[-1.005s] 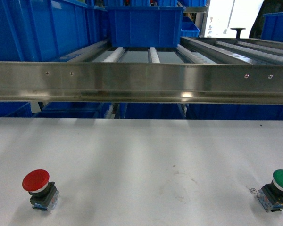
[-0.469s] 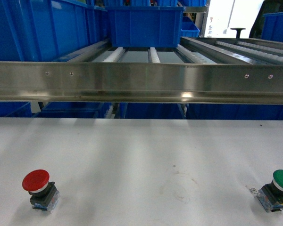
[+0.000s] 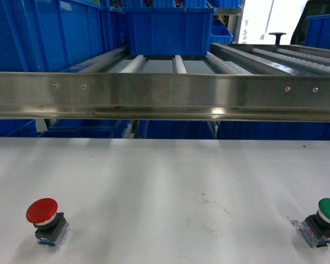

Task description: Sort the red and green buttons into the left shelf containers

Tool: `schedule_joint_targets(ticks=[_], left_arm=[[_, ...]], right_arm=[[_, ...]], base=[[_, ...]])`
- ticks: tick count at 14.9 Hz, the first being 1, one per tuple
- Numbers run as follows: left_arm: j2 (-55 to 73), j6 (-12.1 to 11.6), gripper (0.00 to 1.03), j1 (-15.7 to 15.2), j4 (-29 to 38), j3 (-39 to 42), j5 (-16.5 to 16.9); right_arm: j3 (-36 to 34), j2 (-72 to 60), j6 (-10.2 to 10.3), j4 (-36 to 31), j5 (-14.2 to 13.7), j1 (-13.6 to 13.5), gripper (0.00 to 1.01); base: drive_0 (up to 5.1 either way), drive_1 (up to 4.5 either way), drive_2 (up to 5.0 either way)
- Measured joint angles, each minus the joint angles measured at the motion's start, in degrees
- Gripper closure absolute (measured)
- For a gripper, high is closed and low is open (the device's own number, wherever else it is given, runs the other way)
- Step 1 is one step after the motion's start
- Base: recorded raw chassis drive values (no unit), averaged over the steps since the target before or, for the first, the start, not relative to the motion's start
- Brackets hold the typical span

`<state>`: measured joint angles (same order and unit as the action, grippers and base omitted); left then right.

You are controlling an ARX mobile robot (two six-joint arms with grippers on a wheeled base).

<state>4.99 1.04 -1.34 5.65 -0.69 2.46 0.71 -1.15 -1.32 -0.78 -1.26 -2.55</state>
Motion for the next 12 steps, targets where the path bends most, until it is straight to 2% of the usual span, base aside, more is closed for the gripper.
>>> schedule_joint_targets(ticks=[1, 3, 4, 5, 6, 8, 12], left_arm=[[7.82, -0.04, 0.05, 0.57, 8.63, -0.02, 0.57], [20.48, -0.98, 0.05, 2.84, 18.93, -0.5, 0.57], [30.01, -1.66, 0.05, 5.33, 23.43, -2.93, 1.05], [36.41, -1.95, 0.05, 7.28, 24.55, -6.12, 1.18], [40.63, -2.36, 0.05, 8.39, 26.18, -8.0, 0.74], [49.59, -2.82, 0.05, 9.09, 29.03, -11.8, -1.44], [59.54, -3.32, 0.05, 10.38, 31.06, -17.88, -4.44]], right_arm=[[0.02, -6.19, -0.52, -6.78, -1.44, -2.45, 0.03], [0.31, -18.4, -1.44, -15.28, -2.82, -4.26, 0.03], [1.75, -28.87, -3.06, -21.49, -2.78, -6.19, 0.03], [3.93, -35.67, -3.87, -24.06, -1.38, -6.51, 0.03], [6.21, -42.38, -4.11, -27.91, -1.29, -6.38, 0.03], [10.75, -53.35, -4.28, -30.42, 0.42, -5.14, 0.03], [19.8, -72.46, -3.87, -30.86, 4.33, -1.44, 0.03]], base=[[0.0, 0.0, 0.0], [0.0, 0.0, 0.0], [0.0, 0.0, 0.0], [0.0, 0.0, 0.0], [0.0, 0.0, 0.0], [0.0, 0.0, 0.0], [0.0, 0.0, 0.0]])
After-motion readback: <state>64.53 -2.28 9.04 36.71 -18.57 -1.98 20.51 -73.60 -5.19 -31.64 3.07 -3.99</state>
